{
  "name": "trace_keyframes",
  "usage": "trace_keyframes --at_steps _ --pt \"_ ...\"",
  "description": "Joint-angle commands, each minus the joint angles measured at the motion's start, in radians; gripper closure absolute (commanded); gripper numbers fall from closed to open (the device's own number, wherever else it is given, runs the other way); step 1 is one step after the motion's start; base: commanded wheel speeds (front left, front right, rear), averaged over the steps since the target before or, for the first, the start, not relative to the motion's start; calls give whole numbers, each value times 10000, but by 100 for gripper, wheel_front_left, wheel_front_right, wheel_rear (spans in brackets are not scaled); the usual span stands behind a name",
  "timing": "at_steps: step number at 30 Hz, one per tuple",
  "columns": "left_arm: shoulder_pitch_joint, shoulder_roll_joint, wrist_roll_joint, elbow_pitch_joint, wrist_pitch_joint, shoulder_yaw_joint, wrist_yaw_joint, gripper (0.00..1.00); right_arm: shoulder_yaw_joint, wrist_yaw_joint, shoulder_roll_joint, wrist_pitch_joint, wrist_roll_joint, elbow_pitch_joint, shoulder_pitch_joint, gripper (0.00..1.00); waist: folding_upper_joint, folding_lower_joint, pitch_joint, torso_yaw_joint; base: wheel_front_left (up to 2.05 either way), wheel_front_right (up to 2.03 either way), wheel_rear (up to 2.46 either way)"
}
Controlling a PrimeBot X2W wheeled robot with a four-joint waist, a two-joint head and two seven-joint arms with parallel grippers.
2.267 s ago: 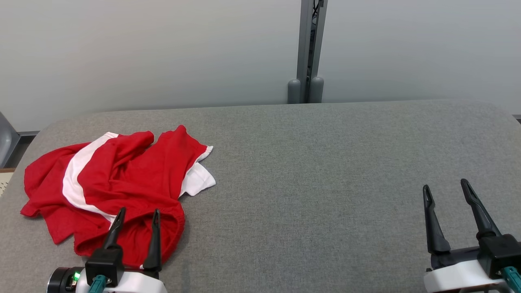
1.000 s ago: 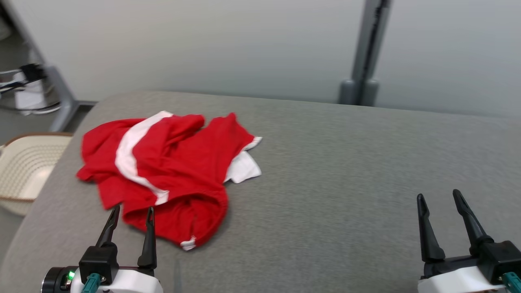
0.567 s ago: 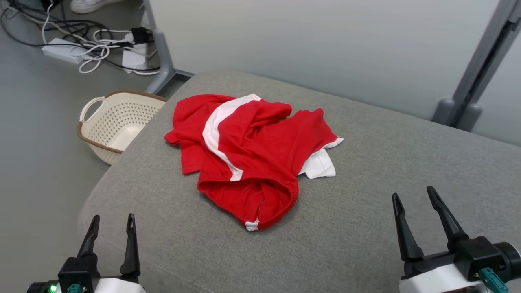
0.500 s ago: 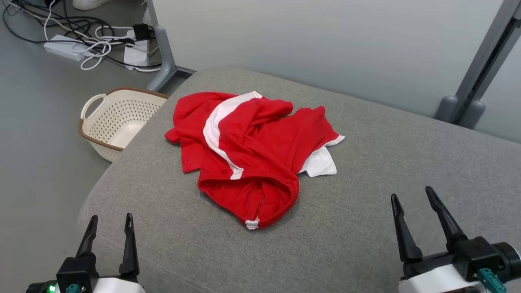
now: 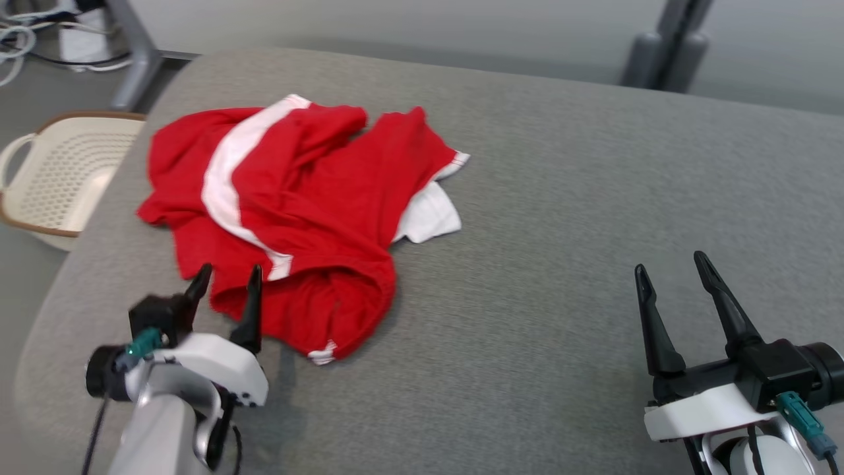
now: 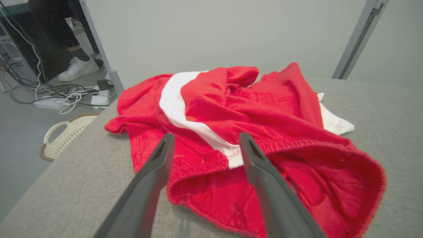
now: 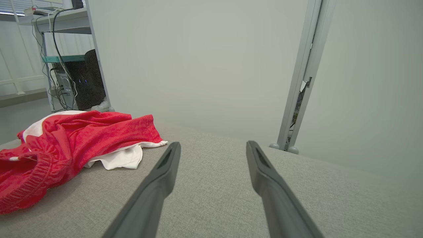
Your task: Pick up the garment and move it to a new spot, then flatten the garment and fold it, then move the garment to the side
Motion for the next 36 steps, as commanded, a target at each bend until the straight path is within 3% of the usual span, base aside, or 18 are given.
trace_keyframes --at_steps 1,8,17,18,19,36 --pt "-464 210 -136 322 276 -27 -93 0 -13 1 -68 -53 101 5 -127 0 -1 0 651 -880 0 0 0" --pt "-1824 967 -664 1683 2415 -61 -212 0 109 1 -66 -53 594 152 -194 0 -1 0 586 -1711 0 0 0" --pt "-2056 1490 -1170 2179 5359 21 -193 0 111 1 -69 -53 684 233 -172 0 -1 0 335 -2013 0 0 0" --pt "-1990 1486 -1284 2183 5539 39 -203 74 109 1 -68 -53 694 238 -180 0 -1 0 321 -2028 0 0 0" --pt "-1923 1547 -1274 2139 5651 -1 -215 100 108 1 -66 -53 703 248 -180 0 -1 0 294 -2042 0 0 0" --pt "-645 2273 -3196 -1307 7430 -385 -284 100 -149 1 -69 -53 690 316 207 0 -1 0 -20 -1657 0 0 0"
